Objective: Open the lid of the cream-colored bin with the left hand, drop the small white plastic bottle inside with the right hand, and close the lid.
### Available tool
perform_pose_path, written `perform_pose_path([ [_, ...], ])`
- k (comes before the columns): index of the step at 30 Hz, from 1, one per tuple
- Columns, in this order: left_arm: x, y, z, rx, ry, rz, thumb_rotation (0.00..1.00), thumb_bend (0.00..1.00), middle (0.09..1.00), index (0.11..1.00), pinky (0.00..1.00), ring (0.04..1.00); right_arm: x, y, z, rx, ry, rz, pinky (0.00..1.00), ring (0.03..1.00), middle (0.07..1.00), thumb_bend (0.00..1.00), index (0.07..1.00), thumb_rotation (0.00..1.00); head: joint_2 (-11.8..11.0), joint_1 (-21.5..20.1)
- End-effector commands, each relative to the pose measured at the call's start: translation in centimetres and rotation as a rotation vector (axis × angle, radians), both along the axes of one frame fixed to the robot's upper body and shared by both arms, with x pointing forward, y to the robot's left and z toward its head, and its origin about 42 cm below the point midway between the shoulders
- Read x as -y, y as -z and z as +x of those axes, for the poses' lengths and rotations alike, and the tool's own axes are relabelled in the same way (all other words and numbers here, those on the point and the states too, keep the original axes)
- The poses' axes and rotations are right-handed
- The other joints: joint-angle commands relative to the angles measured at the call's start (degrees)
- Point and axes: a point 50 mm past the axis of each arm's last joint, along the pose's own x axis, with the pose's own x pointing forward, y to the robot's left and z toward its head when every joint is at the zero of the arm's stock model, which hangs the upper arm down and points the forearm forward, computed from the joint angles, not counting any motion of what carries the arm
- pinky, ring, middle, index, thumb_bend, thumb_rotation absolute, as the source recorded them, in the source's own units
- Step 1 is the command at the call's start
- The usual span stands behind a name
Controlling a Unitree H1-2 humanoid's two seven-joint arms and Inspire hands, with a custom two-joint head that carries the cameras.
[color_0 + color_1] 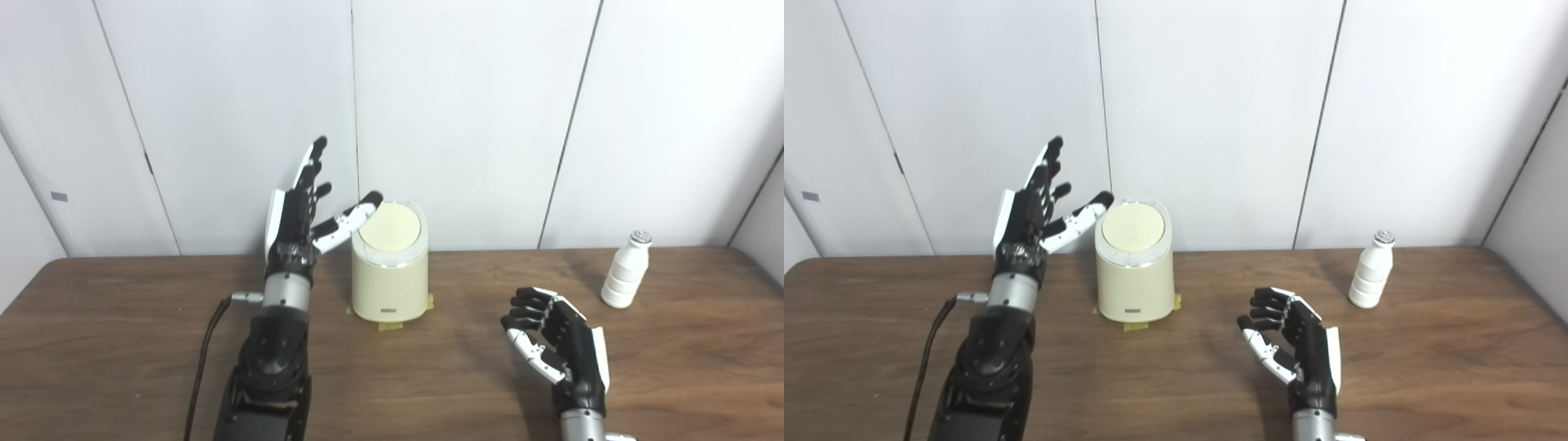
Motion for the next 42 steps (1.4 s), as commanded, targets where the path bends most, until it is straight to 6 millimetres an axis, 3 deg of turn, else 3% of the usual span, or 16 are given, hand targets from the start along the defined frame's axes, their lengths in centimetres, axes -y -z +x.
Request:
perform_pose_path([
  [1,1.0,-2.5,0.6,0.102,-0.003,0.006,0.13,0.71,1.000,1.000,0.92,1.000,-0.6,0.9,0.3,-0.017,-0.006,0.014,0.51,0.581,0.604,0.28,0.594,0.14,0.12,-0.11],
  [8,1.7,-2.4,1.9,0.077,-0.016,0.046,0.09,0.73,1.000,1.000,0.93,1.000,-0.5,0.8,0.1,-0.018,-0.004,0.026,0.50,0.577,0.602,0.28,0.593,0.13,0.54,-0.17],
  [13,2.1,-2.4,3.1,0.069,-0.071,0.169,0.15,0.75,1.000,0.998,0.90,0.981,-0.4,0.8,0.0,-0.018,-0.003,0.019,0.51,0.581,0.606,0.28,0.597,0.14,0.86,-0.22],
  [17,2.3,-2.4,4.0,0.080,-0.123,0.282,0.13,0.79,1.000,0.982,0.85,0.965,-0.5,0.7,0.0,-0.016,-0.003,0.020,0.50,0.575,0.602,0.28,0.593,0.12,0.90,-0.32],
  [22,2.4,-2.2,4.7,0.070,-0.159,0.380,0.08,0.83,1.000,0.995,0.71,0.917,-0.5,0.7,0.0,-0.018,-0.003,0.013,0.50,0.579,0.606,0.28,0.597,0.11,0.90,-0.40],
  [27,2.5,-1.4,5.4,0.076,-0.189,0.453,0.07,0.83,1.000,1.000,0.82,0.987,-0.5,0.6,0.0,-0.015,-0.004,0.015,0.50,0.577,0.605,0.27,0.596,0.12,1.01,-0.46],
  [34,2.5,-0.6,5.9,0.105,-0.251,0.613,0.09,0.82,1.000,0.999,0.98,1.000,-0.4,0.5,-0.1,-0.020,-0.003,0.015,0.50,0.577,0.604,0.27,0.595,0.12,1.23,-0.26],
  [42,2.7,0.2,6.2,0.118,-0.302,0.745,0.08,0.83,1.000,1.000,1.00,1.000,-0.4,0.4,-0.2,-0.020,-0.004,0.010,0.51,0.579,0.606,0.27,0.596,0.11,1.38,-0.14],
])
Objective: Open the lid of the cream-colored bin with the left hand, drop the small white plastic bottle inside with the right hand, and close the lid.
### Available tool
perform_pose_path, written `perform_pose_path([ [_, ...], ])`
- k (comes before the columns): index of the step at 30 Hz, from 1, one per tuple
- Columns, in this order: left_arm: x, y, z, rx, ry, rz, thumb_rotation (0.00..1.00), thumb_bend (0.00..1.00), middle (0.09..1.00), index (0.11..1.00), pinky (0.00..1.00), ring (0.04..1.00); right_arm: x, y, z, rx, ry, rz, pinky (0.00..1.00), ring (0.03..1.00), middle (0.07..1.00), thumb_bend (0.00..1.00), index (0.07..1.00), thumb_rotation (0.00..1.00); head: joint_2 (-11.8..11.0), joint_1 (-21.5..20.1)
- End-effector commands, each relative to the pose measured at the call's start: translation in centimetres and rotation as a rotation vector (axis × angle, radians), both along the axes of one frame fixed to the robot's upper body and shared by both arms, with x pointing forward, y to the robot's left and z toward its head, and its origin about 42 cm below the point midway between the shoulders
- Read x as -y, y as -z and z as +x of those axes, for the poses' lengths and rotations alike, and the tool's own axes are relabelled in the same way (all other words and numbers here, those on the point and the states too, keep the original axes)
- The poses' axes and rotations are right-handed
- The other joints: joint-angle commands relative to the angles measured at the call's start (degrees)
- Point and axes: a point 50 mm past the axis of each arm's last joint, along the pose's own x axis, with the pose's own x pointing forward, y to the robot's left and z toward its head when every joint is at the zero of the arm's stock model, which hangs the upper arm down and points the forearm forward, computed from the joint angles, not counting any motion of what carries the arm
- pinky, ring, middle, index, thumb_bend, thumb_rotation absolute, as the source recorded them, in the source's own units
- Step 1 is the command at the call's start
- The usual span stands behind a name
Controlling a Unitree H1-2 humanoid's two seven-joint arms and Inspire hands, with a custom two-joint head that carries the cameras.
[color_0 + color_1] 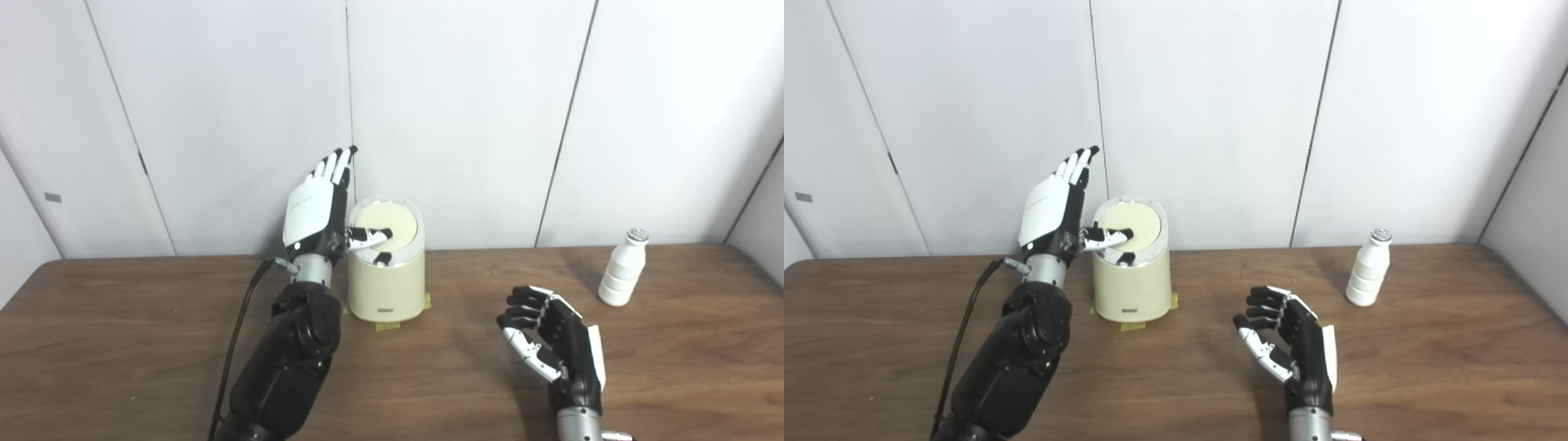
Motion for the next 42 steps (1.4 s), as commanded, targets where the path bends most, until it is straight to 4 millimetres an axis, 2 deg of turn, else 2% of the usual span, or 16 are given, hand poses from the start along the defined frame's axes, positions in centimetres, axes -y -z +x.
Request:
perform_pose_path([
  [1,0.5,-3.2,0.7,0.116,-0.015,0.045,0.08,0.82,1.000,1.000,1.00,1.000,-0.4,0.6,-0.1,-0.018,-0.006,0.011,0.51,0.579,0.607,0.27,0.597,0.12,0.06,-0.05],
  [7,0.5,-2.5,0.7,0.112,-0.061,0.106,0.14,0.77,1.000,0.998,1.00,1.000,-0.4,0.6,-0.1,-0.015,-0.002,0.013,0.50,0.576,0.604,0.28,0.595,0.13,-0.02,-0.10],
  [10,0.4,-2.2,0.9,0.102,-0.080,0.145,0.19,0.79,1.000,1.000,1.00,1.000,-0.5,0.5,-0.1,-0.013,-0.006,0.021,0.50,0.575,0.603,0.27,0.594,0.11,-0.02,-0.12],
  [13,0.4,-1.8,1.0,0.101,-0.098,0.188,0.20,0.81,1.000,1.000,1.00,1.000,-0.5,0.5,-0.1,-0.010,-0.007,0.020,0.50,0.576,0.604,0.27,0.594,0.11,-0.23,-0.25],
  [22,0.8,-1.3,1.0,0.142,-0.161,0.337,0.10,0.91,1.000,1.000,1.00,1.000,-0.6,0.5,-0.2,-0.012,0.002,0.014,0.50,0.577,0.603,0.27,0.594,0.13,0.00,-0.24],
  [30,1.0,-1.6,0.7,0.157,-0.153,0.479,0.03,0.99,1.000,1.000,1.00,1.000,-0.6,0.5,-0.1,-0.007,-0.005,0.013,0.50,0.577,0.605,0.27,0.597,0.11,-0.07,-0.33],
  [38,0.7,-1.1,0.6,0.124,-0.163,0.512,0.02,1.00,1.000,1.000,1.00,1.000,-0.7,0.4,-0.1,-0.011,0.000,0.026,0.50,0.573,0.603,0.27,0.592,0.08,0.05,-0.37],
  [42,0.5,-1.2,0.6,0.122,-0.164,0.492,0.02,0.98,1.000,1.000,1.00,1.000,-0.7,0.4,-0.1,-0.010,-0.001,0.016,0.50,0.573,0.603,0.27,0.595,0.10,0.05,-0.38],
])
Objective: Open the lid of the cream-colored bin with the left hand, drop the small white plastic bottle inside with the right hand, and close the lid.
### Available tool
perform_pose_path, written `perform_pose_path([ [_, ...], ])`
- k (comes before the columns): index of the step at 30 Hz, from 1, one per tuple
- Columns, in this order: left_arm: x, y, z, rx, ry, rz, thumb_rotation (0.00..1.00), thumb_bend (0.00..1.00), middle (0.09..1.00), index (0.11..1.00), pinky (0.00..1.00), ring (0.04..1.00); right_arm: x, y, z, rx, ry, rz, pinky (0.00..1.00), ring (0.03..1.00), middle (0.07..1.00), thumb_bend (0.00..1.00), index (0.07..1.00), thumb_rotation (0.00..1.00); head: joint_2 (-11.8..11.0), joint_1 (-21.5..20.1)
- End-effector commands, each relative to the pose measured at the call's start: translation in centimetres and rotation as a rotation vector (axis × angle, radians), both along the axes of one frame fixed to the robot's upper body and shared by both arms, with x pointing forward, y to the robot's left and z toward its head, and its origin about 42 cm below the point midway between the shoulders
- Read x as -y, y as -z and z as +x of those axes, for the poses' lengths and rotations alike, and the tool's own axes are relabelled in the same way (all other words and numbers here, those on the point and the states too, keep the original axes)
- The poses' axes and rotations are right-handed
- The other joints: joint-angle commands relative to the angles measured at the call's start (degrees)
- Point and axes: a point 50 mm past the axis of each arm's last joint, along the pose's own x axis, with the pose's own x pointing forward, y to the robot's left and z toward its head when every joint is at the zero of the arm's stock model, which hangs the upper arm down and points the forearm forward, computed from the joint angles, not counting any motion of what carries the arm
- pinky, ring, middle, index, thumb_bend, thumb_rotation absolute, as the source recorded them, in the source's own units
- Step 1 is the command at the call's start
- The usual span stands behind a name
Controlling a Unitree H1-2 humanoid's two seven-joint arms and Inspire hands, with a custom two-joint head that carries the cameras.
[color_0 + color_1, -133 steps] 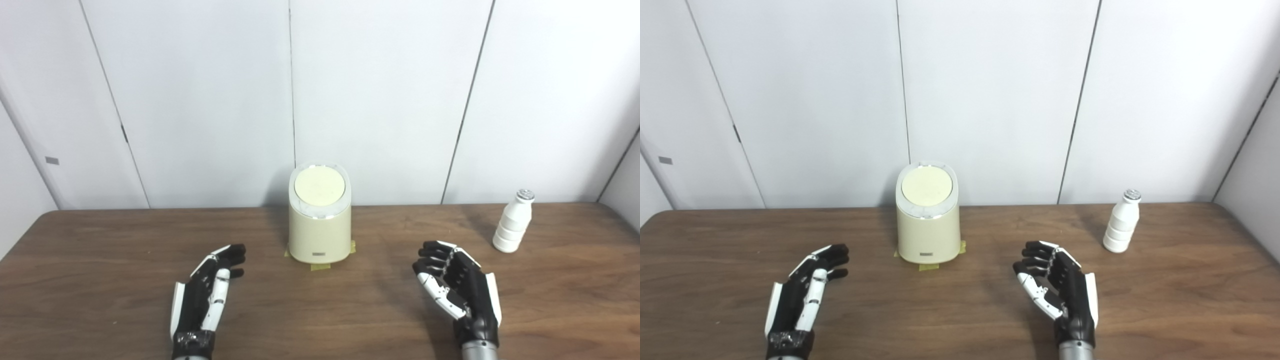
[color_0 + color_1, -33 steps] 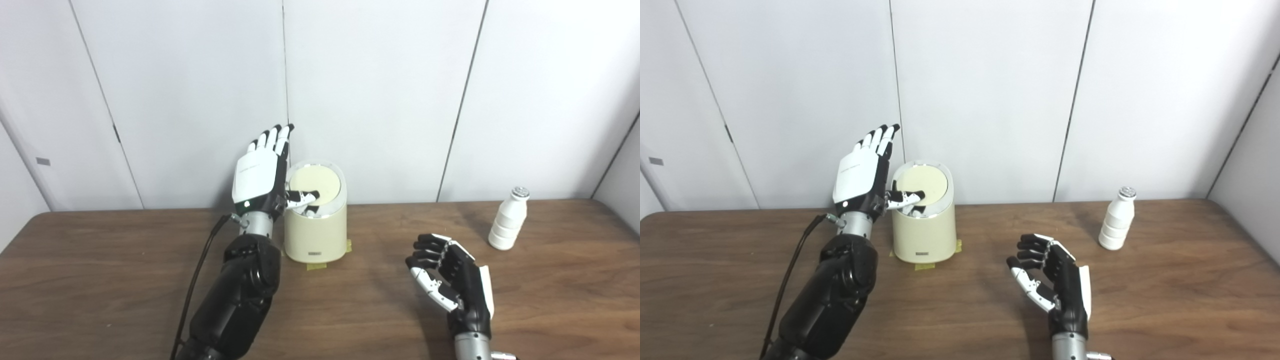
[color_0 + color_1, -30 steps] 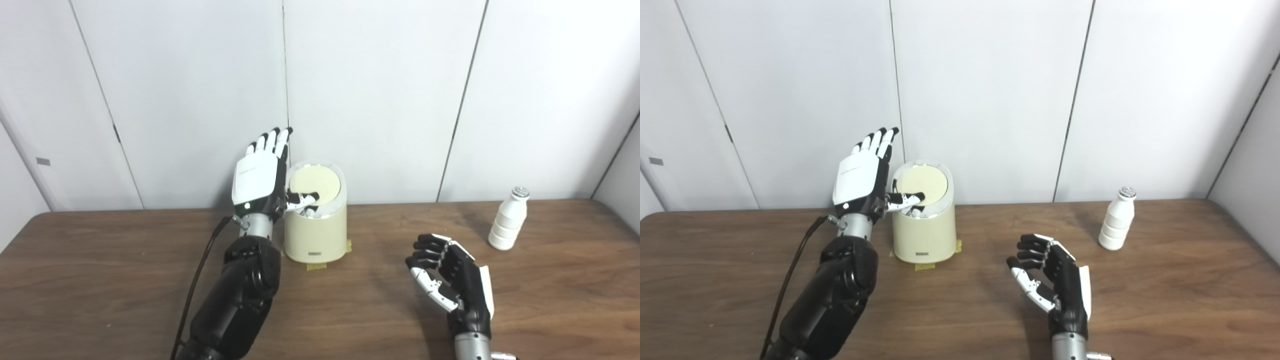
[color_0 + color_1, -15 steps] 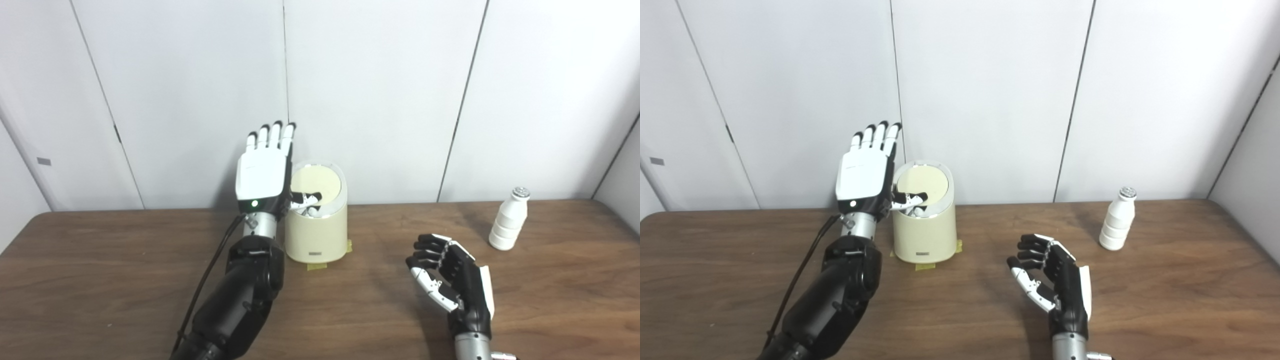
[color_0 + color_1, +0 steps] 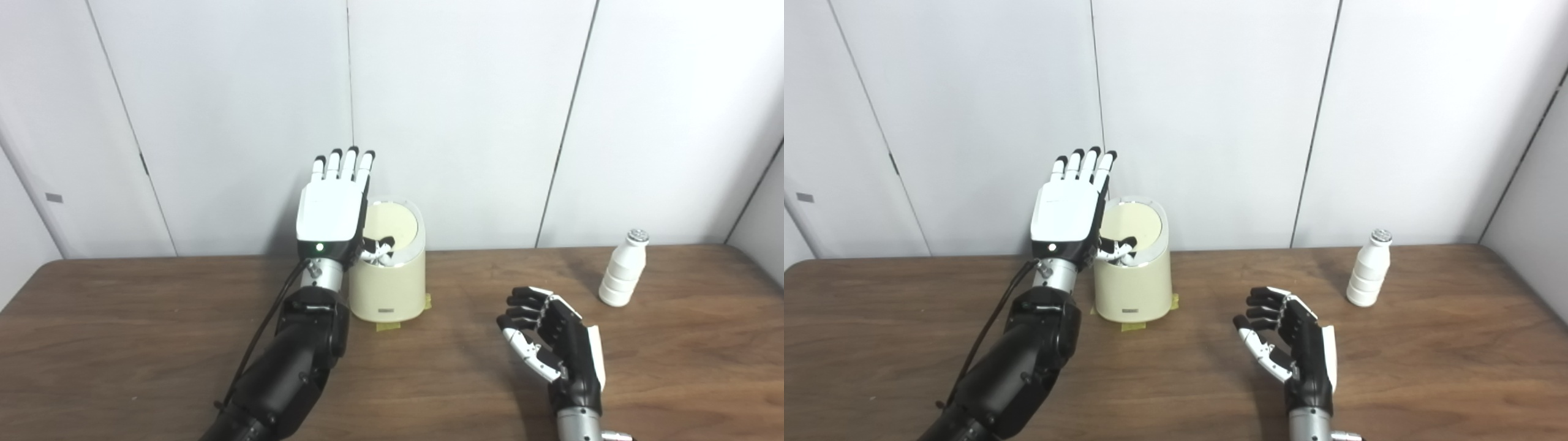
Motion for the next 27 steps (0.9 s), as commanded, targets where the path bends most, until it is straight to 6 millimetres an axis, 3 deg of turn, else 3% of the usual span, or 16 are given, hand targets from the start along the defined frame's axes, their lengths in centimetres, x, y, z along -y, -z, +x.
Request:
perform_pose_path([
  [1,-0.5,-1.6,0.6,0.038,-0.025,0.004,0.23,0.86,1.000,1.000,1.00,1.000,-0.7,0.3,-0.1,-0.002,-0.007,0.024,0.50,0.575,0.604,0.27,0.596,0.09,0.03,-0.06],
  [3,-0.5,-1.7,0.6,0.027,-0.035,-0.016,0.43,0.75,1.000,1.000,1.00,1.000,-0.6,0.4,0.0,-0.002,-0.009,0.031,0.50,0.576,0.604,0.27,0.596,0.08,0.06,0.01],
  [4,-0.4,-1.8,0.5,0.014,-0.040,-0.032,0.77,0.67,1.000,1.000,1.00,1.000,-0.6,0.4,0.0,-0.002,-0.009,0.035,0.50,0.576,0.603,0.27,0.594,0.08,0.02,0.08],
  [5,-0.4,-2.0,0.5,0.002,-0.044,-0.044,0.88,0.65,1.000,1.000,1.00,1.000,-0.6,0.4,0.0,-0.002,-0.009,0.036,0.50,0.576,0.603,0.27,0.594,0.08,-0.04,0.15],
  [7,-0.3,-2.5,0.4,-0.010,-0.053,-0.065,0.98,0.62,1.000,1.000,1.00,1.000,-0.6,0.4,0.0,-0.002,-0.009,0.036,0.50,0.577,0.605,0.27,0.594,0.08,-0.04,0.15],
  [10,-0.4,-2.9,0.6,-0.028,-0.074,-0.087,1.00,0.54,1.000,1.000,1.00,1.000,-0.6,0.4,0.0,0.000,-0.005,0.016,0.50,0.576,0.604,0.27,0.593,0.10,-0.10,0.00],
  [22,-1.1,-3.9,0.7,-0.018,-0.108,-0.226,1.00,0.44,1.000,0.984,1.00,1.000,-0.6,0.5,0.1,0.000,-0.012,0.019,0.50,0.576,0.606,0.27,0.599,0.08,-0.47,-0.05],
  [25,-1.6,-4.9,-0.2,0.021,-0.047,-0.363,1.00,0.46,0.966,0.936,0.99,0.982,-0.6,0.5,0.1,-0.004,-0.005,0.028,0.50,0.574,0.604,0.27,0.597,0.08,-0.51,-0.13],
  [27,-2.2,-5.5,-0.9,0.088,-0.006,-0.442,1.00,0.37,0.896,0.859,0.94,0.925,-0.6,0.5,0.2,-0.001,-0.001,0.024,0.50,0.572,0.602,0.28,0.594,0.08,-0.53,-0.07],
])
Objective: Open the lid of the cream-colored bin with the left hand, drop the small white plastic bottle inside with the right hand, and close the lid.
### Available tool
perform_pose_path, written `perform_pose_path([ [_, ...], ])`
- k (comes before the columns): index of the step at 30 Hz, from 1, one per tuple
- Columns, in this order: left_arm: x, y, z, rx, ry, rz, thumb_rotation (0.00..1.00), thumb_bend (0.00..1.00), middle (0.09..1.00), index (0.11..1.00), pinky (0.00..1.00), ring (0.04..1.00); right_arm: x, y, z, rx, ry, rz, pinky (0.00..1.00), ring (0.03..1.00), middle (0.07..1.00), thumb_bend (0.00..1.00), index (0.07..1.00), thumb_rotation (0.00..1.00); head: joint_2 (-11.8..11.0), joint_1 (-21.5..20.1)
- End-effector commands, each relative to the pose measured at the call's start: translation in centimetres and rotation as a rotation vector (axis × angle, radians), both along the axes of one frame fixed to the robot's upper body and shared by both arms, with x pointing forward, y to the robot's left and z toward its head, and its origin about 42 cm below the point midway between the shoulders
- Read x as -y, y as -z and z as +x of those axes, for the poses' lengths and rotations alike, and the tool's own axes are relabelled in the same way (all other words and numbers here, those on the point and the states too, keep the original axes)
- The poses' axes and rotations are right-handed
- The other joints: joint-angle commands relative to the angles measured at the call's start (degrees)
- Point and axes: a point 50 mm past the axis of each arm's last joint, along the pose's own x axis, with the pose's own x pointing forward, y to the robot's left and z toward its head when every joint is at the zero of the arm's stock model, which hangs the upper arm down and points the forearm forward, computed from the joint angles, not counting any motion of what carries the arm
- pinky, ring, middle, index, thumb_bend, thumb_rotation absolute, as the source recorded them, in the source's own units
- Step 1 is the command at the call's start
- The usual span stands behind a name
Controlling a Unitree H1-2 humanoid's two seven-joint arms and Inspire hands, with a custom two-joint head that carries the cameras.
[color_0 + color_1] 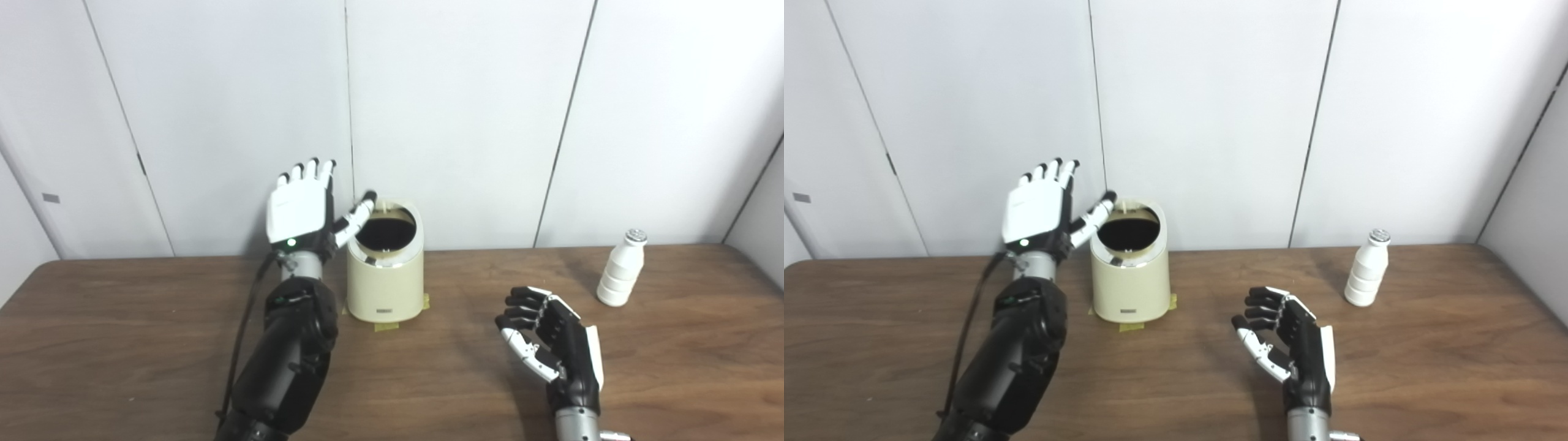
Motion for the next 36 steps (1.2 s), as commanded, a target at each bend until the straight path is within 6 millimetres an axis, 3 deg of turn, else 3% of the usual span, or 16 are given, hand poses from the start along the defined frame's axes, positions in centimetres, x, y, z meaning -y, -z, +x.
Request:
perform_pose_path([
  [1,-0.1,-3.2,-0.5,0.175,0.041,-0.073,1.00,0.32,0.874,0.834,0.95,0.916,-0.5,0.5,0.2,0.001,-0.003,0.014,0.50,0.571,0.601,0.27,0.593,0.08,-0.03,0.07],
  [3,-0.8,-3.6,-1.2,0.222,0.070,-0.136,1.00,0.22,0.839,0.795,0.99,0.900,-0.4,0.6,0.2,0.001,-0.004,0.009,0.50,0.572,0.601,0.27,0.593,0.08,-0.06,0.12],
  [5,-1.4,-3.9,-1.8,0.258,0.099,-0.200,1.00,0.17,0.806,0.768,0.95,0.858,-0.4,0.6,0.2,-0.005,-0.003,0.010,0.50,0.576,0.604,0.27,0.596,0.11,0.02,0.13],
  [9,-2.9,-3.7,-4.3,0.278,0.187,-0.359,1.00,0.19,0.799,0.775,0.85,0.842,-0.4,0.5,0.1,-0.009,0.000,0.015,0.50,0.573,0.601,0.28,0.591,0.11,0.01,0.14],
  [12,-4.1,-2.9,-5.3,0.259,0.267,-0.459,0.77,0.16,0.755,0.732,0.69,0.768,-0.4,0.4,0.1,-0.006,-0.001,0.006,0.50,0.573,0.601,0.27,0.593,0.09,0.04,0.09],
  [18,-6.1,-0.6,-7.2,0.210,0.374,-0.606,0.60,0.12,0.732,0.719,0.66,0.745,-0.4,0.5,0.1,-0.002,-0.003,0.002,0.50,0.575,0.603,0.26,0.595,0.09,-0.15,0.01],
  [22,-7.0,1.3,-8.4,0.165,0.419,-0.698,0.64,0.12,0.763,0.751,0.72,0.777,-0.2,0.7,0.3,0.000,-0.004,0.000,0.51,0.581,0.606,0.27,0.597,0.10,-0.38,0.12],
  [25,-7.4,2.8,-9.2,0.153,0.408,-0.729,0.62,0.13,0.777,0.756,0.77,0.797,-0.2,0.8,0.4,-0.002,-0.005,0.006,0.51,0.579,0.605,0.27,0.596,0.12,-0.70,0.30],
  [34,-8.5,6.7,-11.7,0.125,0.362,-0.732,0.57,0.10,0.755,0.728,0.69,0.765,-0.1,0.7,0.2,0.000,-0.003,0.006,0.51,0.580,0.606,0.28,0.597,0.14,-0.75,0.59],
  [36,-8.8,7.2,-12.0,0.091,0.392,-0.773,0.66,0.11,0.779,0.751,0.73,0.788,0.0,0.6,0.2,0.002,0.000,0.004,0.51,0.583,0.609,0.28,0.601,0.14,-0.68,0.39],
])
